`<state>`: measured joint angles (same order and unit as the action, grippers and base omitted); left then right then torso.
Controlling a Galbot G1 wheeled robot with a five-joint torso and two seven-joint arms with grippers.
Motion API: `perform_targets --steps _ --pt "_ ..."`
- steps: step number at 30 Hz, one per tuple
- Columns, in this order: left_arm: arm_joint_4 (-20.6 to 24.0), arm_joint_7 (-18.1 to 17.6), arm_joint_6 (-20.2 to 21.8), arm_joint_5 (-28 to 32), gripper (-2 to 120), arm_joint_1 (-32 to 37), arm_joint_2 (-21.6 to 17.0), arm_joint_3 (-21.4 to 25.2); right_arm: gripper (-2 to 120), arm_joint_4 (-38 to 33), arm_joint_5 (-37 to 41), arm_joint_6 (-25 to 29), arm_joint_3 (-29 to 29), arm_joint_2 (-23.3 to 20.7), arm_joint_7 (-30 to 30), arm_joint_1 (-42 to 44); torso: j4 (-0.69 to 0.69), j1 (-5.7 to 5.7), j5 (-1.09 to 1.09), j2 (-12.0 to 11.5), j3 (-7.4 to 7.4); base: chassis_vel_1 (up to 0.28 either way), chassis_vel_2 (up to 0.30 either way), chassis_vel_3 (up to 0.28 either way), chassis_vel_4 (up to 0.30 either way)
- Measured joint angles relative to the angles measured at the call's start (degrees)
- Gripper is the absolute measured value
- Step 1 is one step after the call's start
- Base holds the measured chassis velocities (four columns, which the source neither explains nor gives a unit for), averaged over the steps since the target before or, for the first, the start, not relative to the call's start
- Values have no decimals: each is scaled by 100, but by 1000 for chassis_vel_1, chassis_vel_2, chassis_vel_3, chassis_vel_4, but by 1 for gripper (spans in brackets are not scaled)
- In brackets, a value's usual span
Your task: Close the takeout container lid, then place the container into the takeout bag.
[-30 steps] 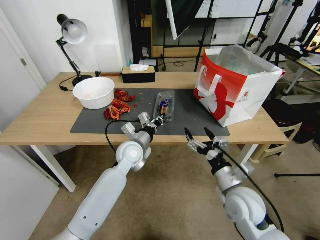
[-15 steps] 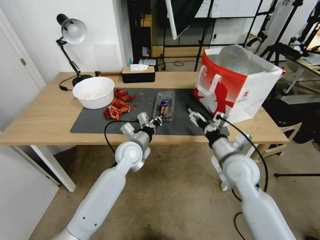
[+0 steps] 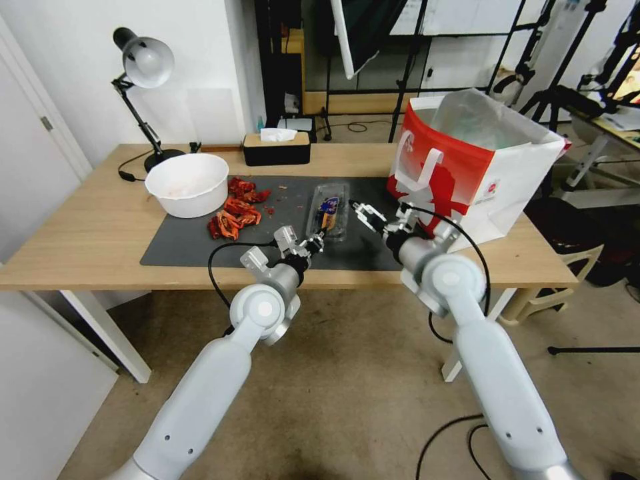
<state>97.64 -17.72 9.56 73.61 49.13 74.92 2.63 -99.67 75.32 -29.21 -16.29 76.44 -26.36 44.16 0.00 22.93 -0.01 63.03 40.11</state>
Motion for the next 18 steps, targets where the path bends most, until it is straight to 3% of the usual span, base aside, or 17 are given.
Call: perform_targets --steps 18 --pt "-38 -16 -35 12 0 11 -41 11 100 1064 191 -740 331 193 -267 -882 0 -1 0 0 0 0 0 0 0"
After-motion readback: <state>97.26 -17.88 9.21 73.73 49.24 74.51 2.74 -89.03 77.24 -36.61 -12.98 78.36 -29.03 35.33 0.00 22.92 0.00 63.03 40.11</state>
